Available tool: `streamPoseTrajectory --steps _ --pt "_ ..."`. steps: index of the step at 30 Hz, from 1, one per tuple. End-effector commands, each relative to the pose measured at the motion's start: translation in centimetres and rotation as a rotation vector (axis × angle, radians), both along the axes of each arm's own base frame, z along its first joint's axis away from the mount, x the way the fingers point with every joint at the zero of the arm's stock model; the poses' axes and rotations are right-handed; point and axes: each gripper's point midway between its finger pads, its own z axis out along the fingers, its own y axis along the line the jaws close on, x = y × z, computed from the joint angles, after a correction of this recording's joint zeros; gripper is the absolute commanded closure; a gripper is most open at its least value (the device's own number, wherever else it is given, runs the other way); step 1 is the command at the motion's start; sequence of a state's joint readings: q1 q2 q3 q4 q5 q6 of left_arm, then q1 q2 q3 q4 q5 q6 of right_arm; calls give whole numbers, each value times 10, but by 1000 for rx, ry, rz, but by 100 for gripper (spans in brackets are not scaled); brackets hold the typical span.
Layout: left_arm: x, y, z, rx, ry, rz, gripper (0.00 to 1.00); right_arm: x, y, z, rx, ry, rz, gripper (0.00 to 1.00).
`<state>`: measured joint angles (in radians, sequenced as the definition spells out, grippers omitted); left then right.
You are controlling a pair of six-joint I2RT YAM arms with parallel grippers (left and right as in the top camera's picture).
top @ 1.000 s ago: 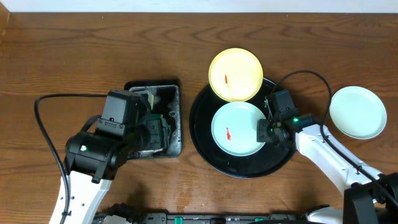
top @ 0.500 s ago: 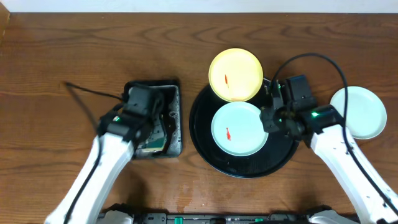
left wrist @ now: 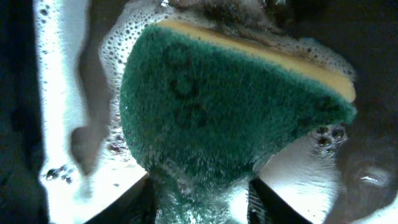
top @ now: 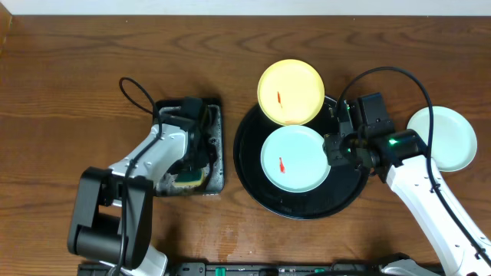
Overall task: Clean dirty plates on tray and stack at the side
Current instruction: 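Grasp the green sponge from the soapy tray with the left gripper, then scrub the second pale green plate with the sponge in the left gripper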
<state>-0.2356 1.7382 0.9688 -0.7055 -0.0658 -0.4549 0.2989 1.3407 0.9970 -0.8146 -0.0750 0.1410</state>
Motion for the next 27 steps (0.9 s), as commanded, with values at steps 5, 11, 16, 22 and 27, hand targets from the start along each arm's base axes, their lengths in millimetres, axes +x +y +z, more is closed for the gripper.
streamPoseTrajectory --steps 5,11,16,22,27 --pt "-10 -22 -25 -159 96 -101 92 1 0 2 9 -1 -8 51" --pt "5 -16 22 -158 7 -94 93 1 0 2 9 -1 -13 55" --pt "15 -17 75 -178 -132 -100 93 7 1 -1 9 -12 -14 57" --pt "11 -35 121 -248 -275 -141 92 26 4 -32 -20 20 -16 55" --pt "2 -59 136 -291 -313 -171 93 33 6 -73 -62 91 40 59"
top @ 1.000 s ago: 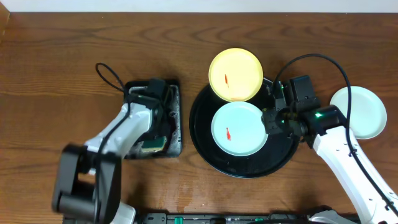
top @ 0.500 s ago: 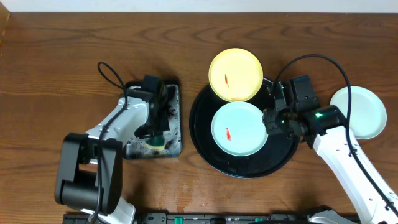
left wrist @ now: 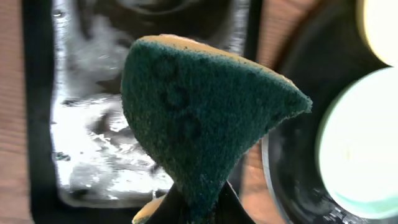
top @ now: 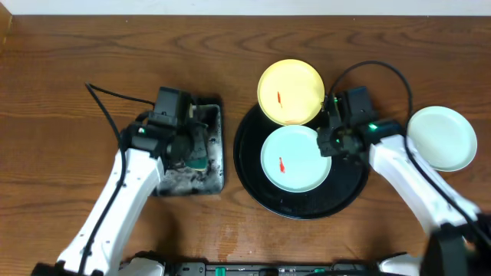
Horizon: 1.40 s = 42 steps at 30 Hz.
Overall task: Clean dirty plates on tray and stack at the side
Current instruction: 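Scrub the second pale green plate with the sponge in the left gripper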
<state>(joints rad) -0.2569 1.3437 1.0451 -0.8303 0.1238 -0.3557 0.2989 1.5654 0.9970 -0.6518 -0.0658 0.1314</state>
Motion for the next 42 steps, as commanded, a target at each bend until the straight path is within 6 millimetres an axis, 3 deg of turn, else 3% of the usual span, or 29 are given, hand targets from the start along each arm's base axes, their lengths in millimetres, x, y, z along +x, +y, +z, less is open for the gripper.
streamPoseTrajectory --steps 1,5,10,12,18,22,34,38,42 --pt "-3 -23 12 -48 -18 -24 92 2 -2 -27 -39 48 48 62" --pt "-9 -44 7 -66 2 -37 93 6 -9 -50 -72 82 49 66" --pt "-10 -74 11 -97 -36 -98 93 4 -20 -66 -48 143 12 81" --pt "-8 -86 15 -117 -63 -117 92 1 -18 -70 -12 170 9 99" --pt "-3 -108 22 -184 -102 -88 92 -22 -2 -69 90 276 3 99" --pt "-2 -132 16 -210 -102 -109 93 -37 -2 -70 76 340 -24 99" --pt "-11 -222 -84 -323 117 -171 93 -47 6 -71 63 367 8 99" --pt "-17 -221 -120 -296 204 -129 92 -48 6 -71 63 368 7 99" --pt "-27 -204 -150 -208 275 -96 93 -48 6 -71 62 369 7 99"
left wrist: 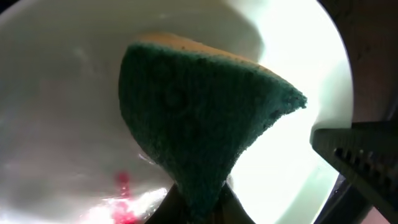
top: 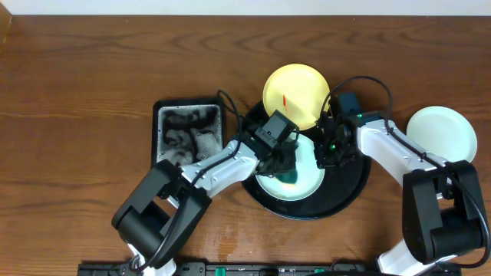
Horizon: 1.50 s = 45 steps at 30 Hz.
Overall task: Clean dirty plates on tray and stack at the side
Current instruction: 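Scrub the second pale green plate with the sponge in the left gripper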
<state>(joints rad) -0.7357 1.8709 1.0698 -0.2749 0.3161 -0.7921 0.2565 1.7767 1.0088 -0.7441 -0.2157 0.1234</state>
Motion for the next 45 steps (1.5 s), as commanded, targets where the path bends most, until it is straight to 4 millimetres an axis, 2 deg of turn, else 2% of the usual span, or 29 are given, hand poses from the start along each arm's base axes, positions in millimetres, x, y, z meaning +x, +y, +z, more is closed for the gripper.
streamPoseTrajectory --steps 1,2,3,4,7,10,13,18,21,22,25,31,35,42,45 --pt "-15 26 -41 136 106 43 92 -11 4 -9 1 49 12 99" --pt "-15 46 -46 225 106 71 92 -12 3 -9 -3 50 11 99" --pt "-14 54 -47 261 102 83 93 -12 3 -9 -4 50 11 99" --pt "-13 73 -47 346 94 108 92 -12 3 -9 -4 52 11 99" --pt "-9 118 -39 545 86 155 93 -11 -1 -9 -23 46 11 99" --pt "-4 139 -29 652 68 171 93 -11 -4 -10 -45 43 10 99" --pt "2 148 -20 712 38 167 93 -12 -4 -10 -46 47 10 99" --pt "11 130 -22 628 20 151 93 -12 -4 -10 -46 47 10 99" --pt "9 92 -26 436 72 129 92 -12 -5 -10 -46 48 10 99" --pt "5 64 -25 302 109 98 93 -12 -4 -10 -46 49 10 99" --pt "-2 28 -18 154 134 39 92 -12 -4 -10 -46 49 10 99" --pt "-9 -9 -10 62 84 -39 92 -12 -4 -10 -46 48 10 99" --pt "-7 -18 -8 38 60 -47 92 -12 -4 -10 -46 48 10 99" --pt "-8 -16 -11 44 67 -46 92 -12 -4 -10 -46 48 10 99" --pt "-16 -13 -16 56 108 -60 92 -12 -5 -10 -46 49 10 99"
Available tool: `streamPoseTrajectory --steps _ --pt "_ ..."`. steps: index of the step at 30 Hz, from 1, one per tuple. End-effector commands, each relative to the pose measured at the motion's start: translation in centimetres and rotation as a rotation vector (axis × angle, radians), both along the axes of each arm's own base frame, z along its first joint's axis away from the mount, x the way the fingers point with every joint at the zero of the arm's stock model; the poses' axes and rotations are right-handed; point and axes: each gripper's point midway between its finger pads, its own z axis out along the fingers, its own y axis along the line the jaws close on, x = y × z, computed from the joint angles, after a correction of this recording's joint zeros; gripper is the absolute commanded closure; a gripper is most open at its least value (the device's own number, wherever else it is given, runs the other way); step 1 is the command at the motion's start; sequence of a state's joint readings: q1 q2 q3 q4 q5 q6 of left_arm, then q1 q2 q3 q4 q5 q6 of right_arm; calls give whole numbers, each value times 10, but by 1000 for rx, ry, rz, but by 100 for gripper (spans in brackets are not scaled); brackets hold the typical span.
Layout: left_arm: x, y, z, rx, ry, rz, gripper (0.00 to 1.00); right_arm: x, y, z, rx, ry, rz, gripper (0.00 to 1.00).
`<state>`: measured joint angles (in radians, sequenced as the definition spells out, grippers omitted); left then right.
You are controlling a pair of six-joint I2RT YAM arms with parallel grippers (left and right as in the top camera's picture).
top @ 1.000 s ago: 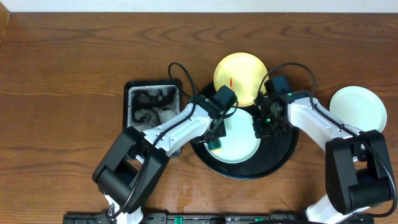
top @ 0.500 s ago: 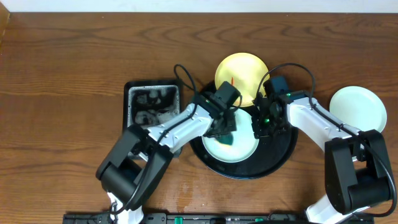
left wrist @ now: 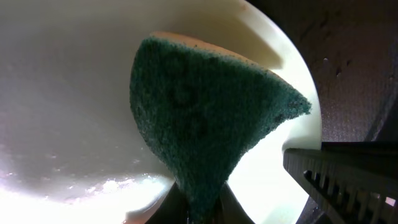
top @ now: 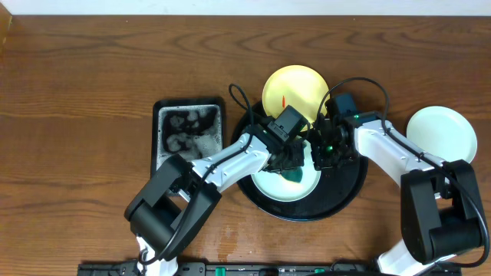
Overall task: Clean dirty plates on tray and stack at the side
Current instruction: 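Scrub the second pale green plate with the sponge in the left gripper, then put the sponge back into the soapy tray with the left gripper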
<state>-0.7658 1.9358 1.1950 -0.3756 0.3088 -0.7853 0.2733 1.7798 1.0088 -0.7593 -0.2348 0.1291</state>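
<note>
A pale green plate [top: 270, 184] lies on the round black tray [top: 345, 188]. My left gripper [top: 294, 165] is shut on a green and yellow sponge [left wrist: 205, 118] and presses it onto the plate [left wrist: 68, 87] near its right rim. Wet streaks show on the plate in the left wrist view, with no red mark in sight there. My right gripper [top: 318, 153] sits at the plate's right edge, apparently clamped on the rim; one ridged finger [left wrist: 339, 180] shows beside the sponge. A yellow plate [top: 299, 88] with a red stain [top: 284, 101] leans on the tray's far edge.
A black dish of soapy water [top: 189, 134] stands left of the tray. A clean pale plate [top: 441, 138] rests on the wooden table [top: 77, 77] at the right side. Both arms cross over the tray's middle.
The sponge has shifted a little toward the plate's right rim, closer to my right gripper's finger. The red smear seen in the left wrist view no longer shows there.
My left gripper held the sponge down in the soapy dish, then held it lifted above the dish. Later the sponge was on the pale green plate beside a red smear, with my right gripper at the rim throughout. Now it rests nearer the right rim.
</note>
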Motion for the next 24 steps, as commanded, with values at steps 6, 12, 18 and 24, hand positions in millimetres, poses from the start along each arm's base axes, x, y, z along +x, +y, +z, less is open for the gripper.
streamPoseTrajectory --steps 6,12,18,24 --pt "-34 60 -34 251 174 33 92 -6 -11 -10 -60 26 -1 99" --pt "-11 116 -22 404 175 153 92 -6 -11 -10 -60 26 -1 99" --pt "8 137 2 506 109 173 93 -5 -11 -10 -59 22 -2 99" --pt "26 140 40 543 -12 159 92 -5 -11 -10 -59 23 -2 99"
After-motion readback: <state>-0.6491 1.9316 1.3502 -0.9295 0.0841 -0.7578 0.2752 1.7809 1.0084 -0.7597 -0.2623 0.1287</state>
